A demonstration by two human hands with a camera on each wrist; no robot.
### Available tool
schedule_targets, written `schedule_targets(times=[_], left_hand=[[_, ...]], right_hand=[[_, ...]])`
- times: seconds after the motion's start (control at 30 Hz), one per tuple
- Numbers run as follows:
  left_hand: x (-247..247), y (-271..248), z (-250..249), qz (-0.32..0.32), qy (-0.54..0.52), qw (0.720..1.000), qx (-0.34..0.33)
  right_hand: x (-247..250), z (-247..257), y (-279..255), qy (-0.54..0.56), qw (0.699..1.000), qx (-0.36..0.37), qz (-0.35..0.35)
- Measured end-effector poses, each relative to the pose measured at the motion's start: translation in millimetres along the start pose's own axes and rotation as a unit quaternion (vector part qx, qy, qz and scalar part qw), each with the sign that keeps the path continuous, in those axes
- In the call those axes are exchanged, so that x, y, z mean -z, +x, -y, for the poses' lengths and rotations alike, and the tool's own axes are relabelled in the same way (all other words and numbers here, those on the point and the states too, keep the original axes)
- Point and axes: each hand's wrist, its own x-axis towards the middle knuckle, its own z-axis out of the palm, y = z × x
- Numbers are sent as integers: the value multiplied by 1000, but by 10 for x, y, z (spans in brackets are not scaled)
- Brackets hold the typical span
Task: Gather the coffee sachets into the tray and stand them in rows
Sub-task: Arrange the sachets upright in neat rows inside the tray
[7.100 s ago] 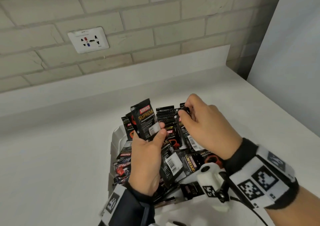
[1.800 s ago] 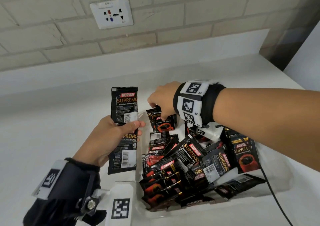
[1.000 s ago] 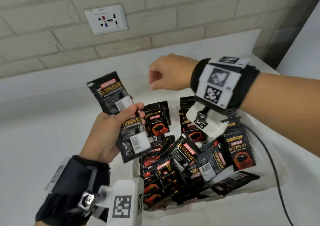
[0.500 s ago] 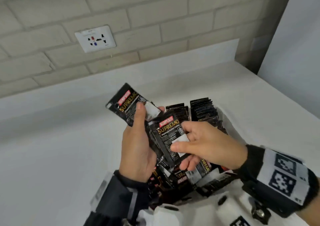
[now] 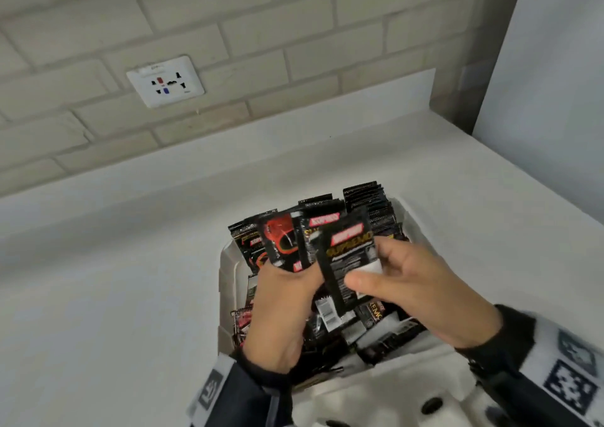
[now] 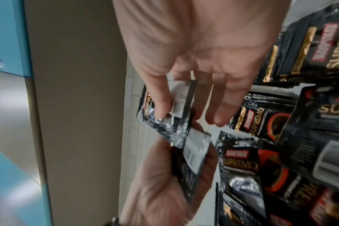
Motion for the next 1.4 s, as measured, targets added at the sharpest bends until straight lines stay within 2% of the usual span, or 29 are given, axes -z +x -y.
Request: schedule_targets(times=[0.17, 0.3, 0.43, 0.5, 0.6, 0.67, 0.73, 0.8, 0.9, 1.03, 1.1, 1.17, 1.23, 1.3, 1.33, 1.4], left_hand=[[-86, -39, 113, -14, -23, 996, 81], [-138, -59, 75, 14, -58, 991, 123], [-98, 3, 70, -2, -76, 989, 129], [-57, 37, 42, -12, -79, 990, 114], [-56, 28, -3, -5, -49, 997, 67], [-110, -7, -42, 23, -1, 1000, 14], [-168, -32, -72, 57, 48, 996, -40], [-199, -20, -84, 59, 60, 994, -69], [-194, -2, -125, 41, 33, 995, -79], [-112, -20, -146, 1, 22, 998, -60], [-37, -9, -117, -25, 1, 999, -29], [40, 9, -106, -44, -24, 999, 11], [101, 22, -113, -41, -23, 998, 39], [125, 20, -135, -24, -13, 998, 48], [124, 15, -150, -15, -9, 998, 52], [108, 10, -168, 4, -9, 998, 61]], right_hand=[[-41, -147, 27, 93, 992, -29, -78], [11, -220, 43, 146, 984, -48, -94], [131, -169, 43, 228, 965, -47, -120], [202, -127, 35, 220, 966, -26, -134], [249, -78, 28, 110, 980, 16, -168], [231, -56, 31, -43, 975, 83, -201], [154, -1, 32, -229, 940, 158, -197], [49, 65, 29, -350, 901, 210, -149], [-55, 134, 31, -444, 856, 240, -115], [-79, 73, 20, -497, 831, 232, -90], [-38, 73, 5, -479, 850, 215, -54], [29, 137, -15, -410, 894, 177, -34], [113, 207, -3, -308, 933, 173, -71], [198, 276, 58, -254, 946, 166, -115], [219, 297, 93, -243, 953, 146, -105], [215, 307, 148, -221, 971, 83, -37]])
